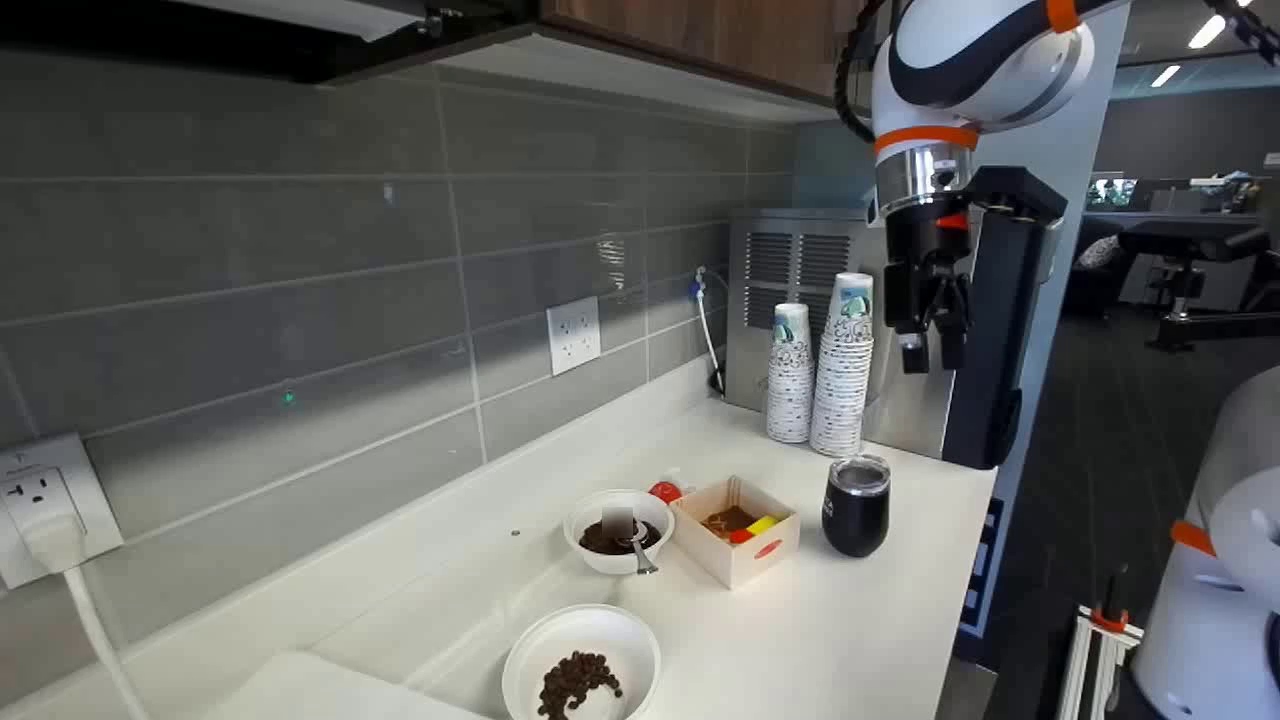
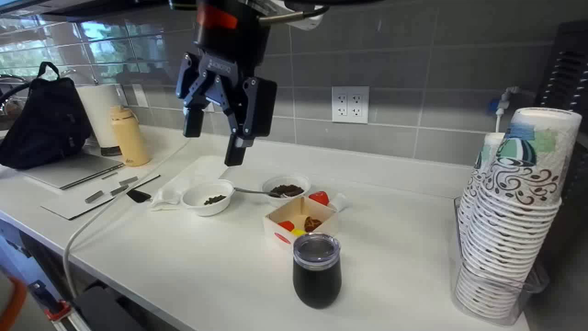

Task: Scoop up the beans from the bowl on the right and put them to the bowl on the left

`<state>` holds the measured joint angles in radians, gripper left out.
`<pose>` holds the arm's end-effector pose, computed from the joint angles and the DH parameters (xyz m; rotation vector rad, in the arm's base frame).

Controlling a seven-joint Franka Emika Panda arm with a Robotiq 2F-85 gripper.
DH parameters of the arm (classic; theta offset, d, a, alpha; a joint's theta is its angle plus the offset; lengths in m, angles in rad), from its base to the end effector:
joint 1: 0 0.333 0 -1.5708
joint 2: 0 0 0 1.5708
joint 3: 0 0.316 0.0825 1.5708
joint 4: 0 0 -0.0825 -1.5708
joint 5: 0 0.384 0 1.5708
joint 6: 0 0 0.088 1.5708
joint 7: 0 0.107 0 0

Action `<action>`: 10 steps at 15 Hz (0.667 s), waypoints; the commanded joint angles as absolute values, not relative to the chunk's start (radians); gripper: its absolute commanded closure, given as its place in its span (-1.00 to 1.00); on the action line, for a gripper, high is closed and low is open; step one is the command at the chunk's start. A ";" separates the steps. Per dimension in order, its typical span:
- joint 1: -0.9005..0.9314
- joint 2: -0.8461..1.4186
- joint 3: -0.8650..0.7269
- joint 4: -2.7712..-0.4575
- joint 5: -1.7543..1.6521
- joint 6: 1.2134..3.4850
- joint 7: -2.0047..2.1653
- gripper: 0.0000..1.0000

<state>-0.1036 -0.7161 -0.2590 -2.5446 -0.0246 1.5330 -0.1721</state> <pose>0.2812 -0.1149 0.4720 -2.9001 0.1440 0.3943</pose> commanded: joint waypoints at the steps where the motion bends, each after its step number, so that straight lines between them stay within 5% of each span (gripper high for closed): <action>1: -0.122 -0.712 -0.244 -2.542 -0.017 1.531 -0.182 -1.00; 10: -0.169 -0.597 -0.265 -2.672 0.061 1.771 -0.074 -1.00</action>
<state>-0.1385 -0.6533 -0.2644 -2.6223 -0.0029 1.6653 -0.1172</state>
